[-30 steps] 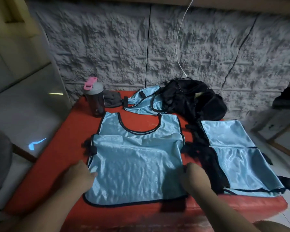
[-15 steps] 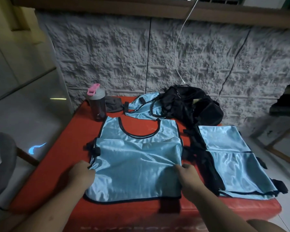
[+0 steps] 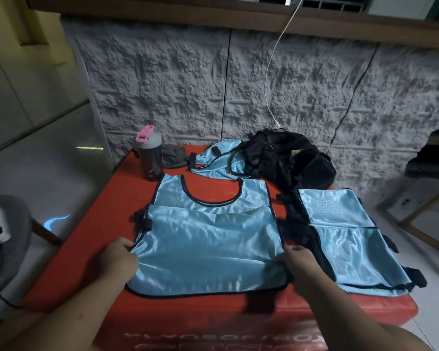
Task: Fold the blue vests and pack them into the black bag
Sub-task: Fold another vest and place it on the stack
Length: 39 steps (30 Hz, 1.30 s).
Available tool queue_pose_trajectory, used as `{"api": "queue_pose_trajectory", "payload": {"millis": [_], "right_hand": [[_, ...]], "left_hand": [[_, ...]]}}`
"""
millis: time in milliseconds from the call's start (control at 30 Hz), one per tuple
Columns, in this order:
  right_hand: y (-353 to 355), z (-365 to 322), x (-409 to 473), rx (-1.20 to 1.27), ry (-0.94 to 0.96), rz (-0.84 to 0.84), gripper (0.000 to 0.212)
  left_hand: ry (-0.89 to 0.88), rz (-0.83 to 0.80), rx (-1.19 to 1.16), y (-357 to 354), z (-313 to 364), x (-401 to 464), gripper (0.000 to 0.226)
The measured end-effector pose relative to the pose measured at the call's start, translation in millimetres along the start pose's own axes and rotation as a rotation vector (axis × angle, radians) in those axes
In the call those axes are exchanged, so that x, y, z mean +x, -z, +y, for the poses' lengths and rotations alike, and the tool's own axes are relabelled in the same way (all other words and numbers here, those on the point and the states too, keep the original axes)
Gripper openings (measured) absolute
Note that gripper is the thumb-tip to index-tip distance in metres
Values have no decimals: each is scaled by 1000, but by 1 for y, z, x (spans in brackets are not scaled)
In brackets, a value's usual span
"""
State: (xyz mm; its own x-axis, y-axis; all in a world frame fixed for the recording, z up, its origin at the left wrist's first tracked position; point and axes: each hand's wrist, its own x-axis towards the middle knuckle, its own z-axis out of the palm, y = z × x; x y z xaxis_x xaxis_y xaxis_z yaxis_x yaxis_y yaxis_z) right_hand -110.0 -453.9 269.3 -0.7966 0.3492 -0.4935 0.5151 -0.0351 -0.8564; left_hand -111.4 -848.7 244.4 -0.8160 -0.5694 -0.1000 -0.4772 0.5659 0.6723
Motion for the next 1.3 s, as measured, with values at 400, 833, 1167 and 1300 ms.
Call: {"api": "queue_pose_trajectory", "payload": {"millis": [400,833,1167,1300], "right_hand": [[22,16,-11,-936,544,144,21],[39,47,-26,-1361,802,-319,66],[43,57,-8,-1226,883,-237,31],[32,55,-11,-1094,803,-114,15]], "left_hand": [[-288,4,188,26,-13,-7,27],[-666,-574,492,39,-30,-32,61],[-741,-343,454,24,-37,-29,20],[-550,-294,241,15,-36,-30,18]]}}
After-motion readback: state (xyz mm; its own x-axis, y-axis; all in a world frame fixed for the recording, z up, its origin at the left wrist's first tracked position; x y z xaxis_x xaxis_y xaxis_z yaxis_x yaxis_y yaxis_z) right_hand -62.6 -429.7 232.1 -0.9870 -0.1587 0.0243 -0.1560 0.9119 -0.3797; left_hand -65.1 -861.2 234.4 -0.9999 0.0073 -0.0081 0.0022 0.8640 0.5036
